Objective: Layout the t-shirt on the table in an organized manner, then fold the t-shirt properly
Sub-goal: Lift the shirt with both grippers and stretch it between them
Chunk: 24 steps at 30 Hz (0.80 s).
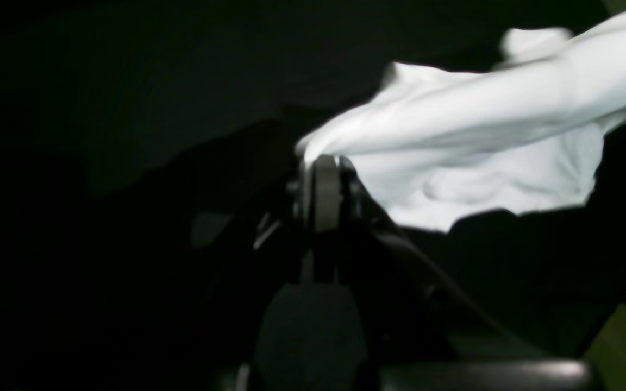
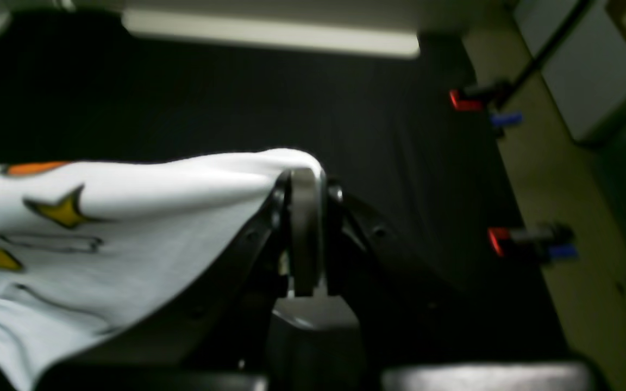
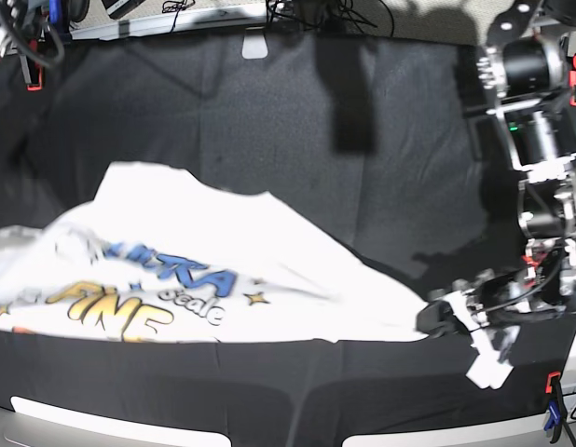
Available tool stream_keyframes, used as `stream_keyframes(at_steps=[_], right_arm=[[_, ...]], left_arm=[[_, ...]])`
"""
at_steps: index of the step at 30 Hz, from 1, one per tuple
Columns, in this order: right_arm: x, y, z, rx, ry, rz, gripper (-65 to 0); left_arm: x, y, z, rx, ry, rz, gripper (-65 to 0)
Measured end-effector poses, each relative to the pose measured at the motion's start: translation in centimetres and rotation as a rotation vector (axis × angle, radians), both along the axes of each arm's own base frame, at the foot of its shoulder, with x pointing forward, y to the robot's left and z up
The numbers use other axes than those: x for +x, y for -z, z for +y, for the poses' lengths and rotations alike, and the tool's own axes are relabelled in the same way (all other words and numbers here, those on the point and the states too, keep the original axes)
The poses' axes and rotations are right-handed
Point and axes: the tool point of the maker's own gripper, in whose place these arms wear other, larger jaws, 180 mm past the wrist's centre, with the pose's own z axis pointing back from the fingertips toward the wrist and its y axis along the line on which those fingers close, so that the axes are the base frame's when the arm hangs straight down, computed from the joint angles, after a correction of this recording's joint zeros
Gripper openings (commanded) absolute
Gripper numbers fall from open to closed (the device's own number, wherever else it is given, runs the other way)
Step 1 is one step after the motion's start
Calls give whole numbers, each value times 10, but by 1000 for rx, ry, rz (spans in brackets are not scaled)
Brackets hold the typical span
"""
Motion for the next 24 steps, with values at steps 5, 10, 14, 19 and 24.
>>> stream_keyframes(at_steps=[5, 10, 14, 19, 24], right_arm=[[5, 3, 17, 77, -50, -18, -650], [14, 28, 45, 174, -89, -18, -650], [30, 52, 91, 216, -188, 9, -650], [56, 73, 164, 200, -350, 70, -650], [90, 48, 229, 185, -468, 9, -650]], left_arm=[[-12, -2, -7, -91, 44, 15, -650], [-58, 22, -29, -271, 128, 131, -650], [-94, 45, -37, -347, 171, 212, -650], [-120, 23, -51, -423, 250, 140, -650], [-158, -9, -67, -415, 359, 8, -650]])
